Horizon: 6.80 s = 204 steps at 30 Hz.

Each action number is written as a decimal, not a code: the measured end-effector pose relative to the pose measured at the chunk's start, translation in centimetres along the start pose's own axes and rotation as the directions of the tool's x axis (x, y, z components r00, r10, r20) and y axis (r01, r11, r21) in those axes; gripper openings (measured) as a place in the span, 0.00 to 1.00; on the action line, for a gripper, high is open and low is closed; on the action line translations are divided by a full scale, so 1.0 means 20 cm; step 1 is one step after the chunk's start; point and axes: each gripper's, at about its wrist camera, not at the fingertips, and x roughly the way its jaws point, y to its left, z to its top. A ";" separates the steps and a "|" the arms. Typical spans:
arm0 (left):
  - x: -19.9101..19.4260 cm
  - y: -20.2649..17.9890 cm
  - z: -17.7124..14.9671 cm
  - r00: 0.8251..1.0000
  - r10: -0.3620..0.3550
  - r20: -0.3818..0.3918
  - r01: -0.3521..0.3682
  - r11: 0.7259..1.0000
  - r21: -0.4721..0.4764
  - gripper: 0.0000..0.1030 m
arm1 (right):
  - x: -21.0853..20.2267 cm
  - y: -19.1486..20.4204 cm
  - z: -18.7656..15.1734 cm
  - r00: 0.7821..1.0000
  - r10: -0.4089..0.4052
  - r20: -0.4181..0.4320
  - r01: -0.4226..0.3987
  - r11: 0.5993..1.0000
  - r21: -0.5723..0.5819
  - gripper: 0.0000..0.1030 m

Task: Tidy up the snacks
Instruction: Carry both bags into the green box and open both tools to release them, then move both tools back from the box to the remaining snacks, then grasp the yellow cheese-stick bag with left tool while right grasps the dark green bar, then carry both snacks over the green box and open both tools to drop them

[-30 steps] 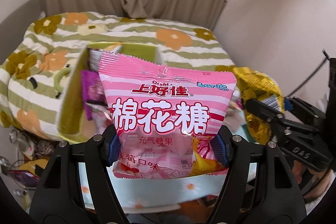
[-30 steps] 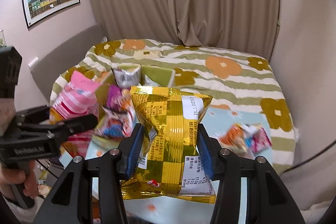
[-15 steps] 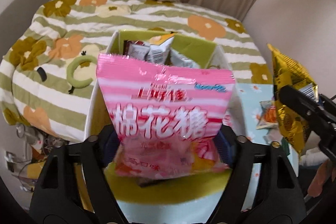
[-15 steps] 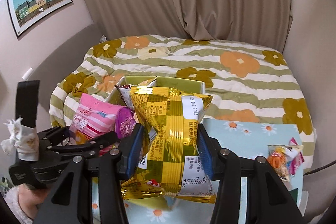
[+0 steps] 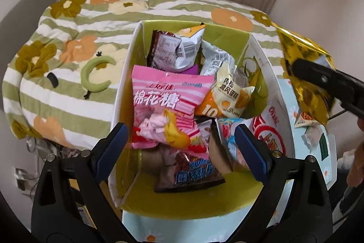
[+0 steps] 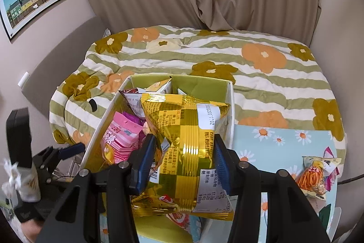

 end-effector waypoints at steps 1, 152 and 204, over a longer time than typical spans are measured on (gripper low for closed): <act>-0.01 0.00 -0.01 1.000 0.000 0.000 0.000 1.000 0.000 0.91 | 0.01 0.01 0.01 1.000 0.003 -0.005 -0.003 1.000 0.000 0.45; -0.19 -1.29 -0.23 0.957 -0.288 0.036 0.285 0.956 0.070 0.55 | -0.74 -1.06 -0.85 0.991 -0.115 0.064 0.112 0.993 0.047 0.40; -0.21 -0.06 -0.23 0.991 -0.059 0.122 0.077 0.986 -0.146 0.98 | -0.05 0.09 -0.01 0.984 0.177 -0.012 -0.177 0.978 -0.109 0.40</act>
